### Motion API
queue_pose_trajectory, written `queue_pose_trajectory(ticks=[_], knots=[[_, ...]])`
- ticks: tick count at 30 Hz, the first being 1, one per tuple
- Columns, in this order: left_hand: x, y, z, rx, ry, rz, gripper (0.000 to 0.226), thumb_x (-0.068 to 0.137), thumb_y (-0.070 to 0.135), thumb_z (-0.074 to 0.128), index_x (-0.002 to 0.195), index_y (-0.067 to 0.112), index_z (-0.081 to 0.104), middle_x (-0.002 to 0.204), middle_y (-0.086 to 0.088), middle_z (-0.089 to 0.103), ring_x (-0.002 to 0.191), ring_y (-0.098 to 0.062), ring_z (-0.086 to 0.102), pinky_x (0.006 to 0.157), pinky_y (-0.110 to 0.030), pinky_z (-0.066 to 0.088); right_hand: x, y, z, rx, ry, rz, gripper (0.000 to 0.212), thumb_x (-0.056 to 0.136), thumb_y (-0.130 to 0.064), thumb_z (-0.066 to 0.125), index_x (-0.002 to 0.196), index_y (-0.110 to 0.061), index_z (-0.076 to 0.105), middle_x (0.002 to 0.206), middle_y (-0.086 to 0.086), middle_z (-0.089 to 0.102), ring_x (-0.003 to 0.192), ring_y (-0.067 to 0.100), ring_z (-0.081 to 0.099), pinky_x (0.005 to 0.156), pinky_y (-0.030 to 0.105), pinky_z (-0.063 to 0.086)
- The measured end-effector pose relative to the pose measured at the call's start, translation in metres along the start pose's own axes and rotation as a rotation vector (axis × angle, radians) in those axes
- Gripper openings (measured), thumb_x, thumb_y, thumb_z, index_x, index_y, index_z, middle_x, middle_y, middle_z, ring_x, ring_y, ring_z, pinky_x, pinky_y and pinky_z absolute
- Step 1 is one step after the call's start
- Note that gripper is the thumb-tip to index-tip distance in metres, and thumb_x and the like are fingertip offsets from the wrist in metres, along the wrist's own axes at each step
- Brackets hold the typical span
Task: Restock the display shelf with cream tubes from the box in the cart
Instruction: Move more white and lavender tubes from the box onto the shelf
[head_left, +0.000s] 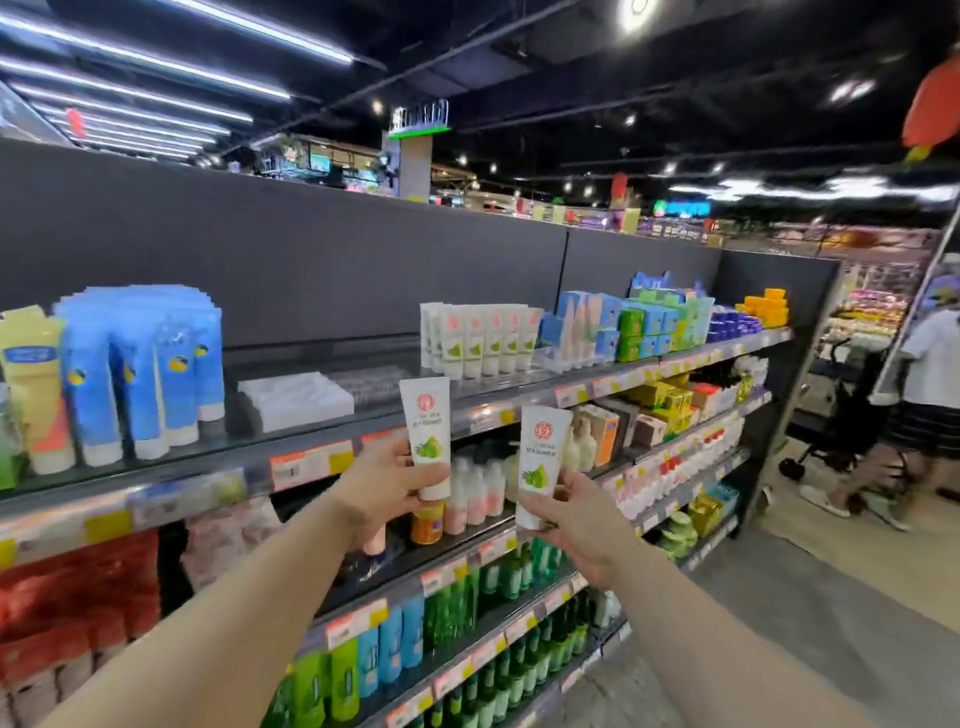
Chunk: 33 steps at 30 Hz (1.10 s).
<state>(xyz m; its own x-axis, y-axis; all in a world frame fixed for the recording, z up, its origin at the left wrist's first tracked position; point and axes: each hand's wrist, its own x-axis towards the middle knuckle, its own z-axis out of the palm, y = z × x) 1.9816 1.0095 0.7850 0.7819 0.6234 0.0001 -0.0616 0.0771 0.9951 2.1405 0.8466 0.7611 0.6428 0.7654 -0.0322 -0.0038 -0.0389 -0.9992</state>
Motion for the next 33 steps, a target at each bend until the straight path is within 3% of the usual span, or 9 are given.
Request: queue_pose_trajectory(ticks=[2, 5, 7, 11, 14, 18, 22, 27, 33], knots=[[0.034, 0.010, -0.004, 0.030, -0.003, 0.027, 0.035, 0.087, 0.001, 0.065, 0.117, 0.017, 0.058, 0.111, -0.006, 0.069, 0.102, -0.023, 0.067, 0.084, -0.038, 0.056, 0.030, -0.010, -0.006, -0.091, 0.017, -0.026, 0.038, 0.081, -0.019, 0.076, 0.116, -0.018, 0.063, 0.107, 0.006, 0.072, 0.103, 0.031, 0.065, 0.089, 0.045, 0.055], [0.076, 0.028, -0.006, 0.174, 0.010, 0.107, 0.034, 0.085, 0.008, 0.071, 0.115, 0.019, 0.061, 0.109, 0.000, 0.071, 0.099, -0.017, 0.069, 0.084, -0.037, 0.057, 0.071, -0.031, -0.010, -0.182, 0.032, -0.081, 0.025, 0.085, -0.016, 0.072, 0.109, -0.018, 0.065, 0.103, 0.000, 0.072, 0.090, 0.016, 0.067, 0.068, 0.021, 0.050], [0.106, 0.038, -0.007, 0.274, 0.041, 0.179, 0.031, 0.083, 0.012, 0.074, 0.110, 0.022, 0.063, 0.105, 0.005, 0.073, 0.094, -0.011, 0.070, 0.081, -0.032, 0.058, 0.100, -0.044, -0.010, -0.191, 0.036, -0.141, 0.017, 0.086, -0.015, 0.071, 0.101, -0.022, 0.066, 0.099, -0.003, 0.072, 0.085, 0.011, 0.065, 0.065, 0.017, 0.047], [0.143, 0.043, -0.009, 0.314, 0.116, 0.170, 0.026, 0.083, 0.015, 0.075, 0.103, 0.025, 0.063, 0.099, 0.008, 0.073, 0.092, -0.009, 0.070, 0.081, -0.030, 0.057, 0.156, -0.060, -0.006, -0.282, 0.067, -0.208, 0.015, 0.086, -0.022, 0.072, 0.098, -0.027, 0.065, 0.089, -0.012, 0.070, 0.083, 0.009, 0.064, 0.066, 0.020, 0.049], [0.163, 0.041, -0.014, 0.334, 0.150, 0.160, 0.025, 0.083, 0.017, 0.075, 0.105, 0.023, 0.064, 0.099, 0.009, 0.075, 0.091, -0.009, 0.071, 0.086, -0.035, 0.057, 0.199, -0.073, -0.001, -0.342, 0.064, -0.255, 0.013, 0.083, -0.032, 0.074, 0.092, -0.030, 0.065, 0.088, -0.007, 0.071, 0.085, 0.015, 0.065, 0.070, 0.033, 0.053], [0.182, 0.043, -0.013, 0.368, 0.247, 0.145, 0.025, 0.083, 0.020, 0.074, 0.105, 0.025, 0.064, 0.097, 0.010, 0.075, 0.089, -0.008, 0.071, 0.084, -0.035, 0.058, 0.252, -0.087, 0.006, -0.505, 0.020, -0.356, 0.022, 0.081, -0.041, 0.072, 0.094, -0.028, 0.061, 0.087, -0.012, 0.068, 0.084, 0.009, 0.063, 0.074, 0.030, 0.051], [0.191, 0.047, -0.004, 0.340, 0.378, 0.138, 0.023, 0.083, 0.017, 0.073, 0.103, 0.023, 0.064, 0.096, 0.006, 0.075, 0.087, -0.010, 0.072, 0.082, -0.033, 0.057, 0.286, -0.086, 0.014, -0.551, -0.082, -0.413, 0.028, 0.084, -0.033, 0.072, 0.099, -0.014, 0.058, 0.093, -0.002, 0.066, 0.085, 0.016, 0.061, 0.066, 0.024, 0.048], [0.199, 0.048, 0.008, 0.324, 0.471, 0.130, 0.023, 0.083, 0.016, 0.071, 0.103, 0.023, 0.064, 0.094, 0.010, 0.075, 0.088, -0.009, 0.072, 0.081, -0.035, 0.057, 0.307, -0.075, 0.013, -0.683, -0.237, -0.480, 0.025, 0.088, -0.027, 0.068, 0.108, -0.021, 0.054, 0.107, -0.007, 0.063, 0.101, 0.016, 0.059, 0.088, 0.032, 0.049], [0.205, 0.041, 0.023, 0.239, 0.582, 0.126, 0.023, 0.084, 0.010, 0.070, 0.104, 0.019, 0.063, 0.093, 0.006, 0.076, 0.086, -0.009, 0.072, 0.076, -0.030, 0.057, 0.319, -0.069, 0.010, -0.725, -0.301, -0.548, 0.033, 0.089, -0.033, 0.066, 0.118, -0.021, 0.057, 0.116, -0.004, 0.066, 0.107, 0.017, 0.060, 0.091, 0.035, 0.051]])
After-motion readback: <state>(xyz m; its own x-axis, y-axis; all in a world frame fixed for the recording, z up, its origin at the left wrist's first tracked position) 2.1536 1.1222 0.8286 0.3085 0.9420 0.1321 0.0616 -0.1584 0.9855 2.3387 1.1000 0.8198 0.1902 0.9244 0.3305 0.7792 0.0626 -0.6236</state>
